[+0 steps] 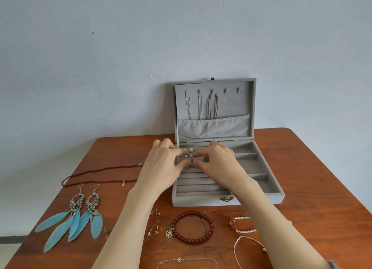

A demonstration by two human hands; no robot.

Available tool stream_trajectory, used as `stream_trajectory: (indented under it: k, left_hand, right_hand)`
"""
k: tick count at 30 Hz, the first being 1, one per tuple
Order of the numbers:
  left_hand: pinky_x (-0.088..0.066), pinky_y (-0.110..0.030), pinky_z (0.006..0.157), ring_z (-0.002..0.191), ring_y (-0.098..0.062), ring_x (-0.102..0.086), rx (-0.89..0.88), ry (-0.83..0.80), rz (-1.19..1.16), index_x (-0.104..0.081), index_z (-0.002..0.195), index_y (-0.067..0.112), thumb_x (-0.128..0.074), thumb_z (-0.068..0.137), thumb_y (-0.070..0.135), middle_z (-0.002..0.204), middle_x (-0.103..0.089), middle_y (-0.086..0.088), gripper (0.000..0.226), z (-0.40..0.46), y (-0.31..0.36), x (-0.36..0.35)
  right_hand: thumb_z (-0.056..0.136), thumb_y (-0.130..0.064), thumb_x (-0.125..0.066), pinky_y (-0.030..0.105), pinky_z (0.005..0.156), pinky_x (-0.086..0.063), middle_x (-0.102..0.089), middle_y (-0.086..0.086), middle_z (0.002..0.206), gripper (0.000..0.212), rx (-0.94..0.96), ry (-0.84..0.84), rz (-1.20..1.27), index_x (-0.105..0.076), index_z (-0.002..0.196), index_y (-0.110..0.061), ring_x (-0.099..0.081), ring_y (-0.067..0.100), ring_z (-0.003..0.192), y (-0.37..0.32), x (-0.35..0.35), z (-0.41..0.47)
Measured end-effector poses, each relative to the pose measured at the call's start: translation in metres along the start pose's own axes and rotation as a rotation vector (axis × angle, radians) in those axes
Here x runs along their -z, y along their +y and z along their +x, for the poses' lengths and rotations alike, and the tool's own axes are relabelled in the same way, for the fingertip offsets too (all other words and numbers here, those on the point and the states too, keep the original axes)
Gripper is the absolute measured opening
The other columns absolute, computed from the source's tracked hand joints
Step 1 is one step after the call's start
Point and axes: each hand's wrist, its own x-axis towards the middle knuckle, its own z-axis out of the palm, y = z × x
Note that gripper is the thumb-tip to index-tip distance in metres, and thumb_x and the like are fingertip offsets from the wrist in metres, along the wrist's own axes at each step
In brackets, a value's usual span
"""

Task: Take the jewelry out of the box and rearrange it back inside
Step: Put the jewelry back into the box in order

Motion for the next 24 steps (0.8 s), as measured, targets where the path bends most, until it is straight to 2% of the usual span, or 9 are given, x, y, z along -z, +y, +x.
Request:
stream_trajectory:
  k: [3,6,11,15,18,21,24]
  left_hand:
    - [-0.044,-0.03,0.08,0.098,-0.015,-0.04,-0.027,0.109,0.019,-0.061,0.118,0.022,-0.057,0.088,0.035,0.097,-0.049,0.003,0.032,-0.004,-0.001,0.005]
    - [-0.048,-0.034,0.081,0.101,-0.021,-0.049,-0.08,0.172,0.098,-0.06,0.119,0.018,-0.058,0.088,0.032,0.103,-0.056,-0.002,0.033,-0.011,-0.004,0.014]
    - [-0.044,-0.035,0.074,0.094,-0.024,-0.055,-0.112,0.14,0.176,-0.059,0.117,0.018,-0.055,0.091,0.029,0.102,-0.061,-0.002,0.029,-0.037,-0.011,0.027]
    - [-0.046,-0.034,0.066,0.086,-0.023,-0.059,-0.055,0.072,0.271,-0.064,0.108,0.02,-0.042,0.091,0.038,0.093,-0.065,0.003,0.033,-0.066,-0.03,0.037]
    - [-0.048,-0.036,0.064,0.082,-0.022,-0.059,0.0,0.048,0.295,-0.068,0.102,0.021,-0.033,0.088,0.043,0.087,-0.065,0.005,0.044,-0.085,-0.043,0.036]
    - [-0.047,-0.035,0.064,0.084,-0.021,-0.058,0.011,0.056,0.27,-0.069,0.101,0.022,-0.033,0.087,0.044,0.088,-0.065,0.006,0.045,-0.096,-0.048,0.033]
    - [-0.042,-0.033,0.075,0.093,-0.02,-0.052,-0.007,0.054,0.149,-0.067,0.105,0.024,-0.043,0.086,0.041,0.095,-0.062,0.008,0.035,-0.096,-0.047,0.034]
  right_hand:
    - [0.091,-0.034,-0.054,0.035,0.091,-0.034,-0.052,-0.001,0.1,0.027,0.013,0.032,-0.004,-0.063,0.115,-0.026,-0.053,0.022,0.106,-0.005,-0.001,-0.003]
    - [0.093,-0.034,-0.049,0.034,0.091,-0.032,-0.057,-0.001,0.109,0.027,0.072,0.08,-0.048,-0.062,0.114,-0.026,-0.052,0.019,0.108,-0.014,-0.001,-0.011]
    - [0.094,-0.035,-0.047,0.038,0.096,-0.032,-0.061,-0.002,0.109,0.028,0.251,0.13,-0.097,-0.062,0.114,-0.023,-0.051,0.021,0.11,-0.035,-0.012,-0.029]
    - [0.085,-0.035,-0.048,0.043,0.085,-0.04,-0.065,0.0,0.096,0.03,0.323,0.136,-0.115,-0.068,0.102,-0.021,-0.058,0.025,0.097,-0.044,-0.025,-0.047]
    - [0.078,-0.033,-0.054,0.039,0.074,-0.043,-0.064,-0.004,0.085,0.022,0.355,0.149,-0.121,-0.072,0.088,-0.024,-0.06,0.024,0.087,-0.047,-0.032,-0.057]
    - [0.069,-0.031,-0.063,0.034,0.065,-0.041,-0.059,-0.008,0.074,0.01,0.406,0.186,-0.161,-0.073,0.072,-0.03,-0.056,0.021,0.078,-0.049,-0.04,-0.06]
    - [0.063,-0.037,-0.065,0.032,0.065,-0.038,-0.053,-0.01,0.069,0.007,0.436,0.181,-0.178,-0.071,0.064,-0.033,-0.048,0.015,0.078,-0.054,-0.047,-0.062]
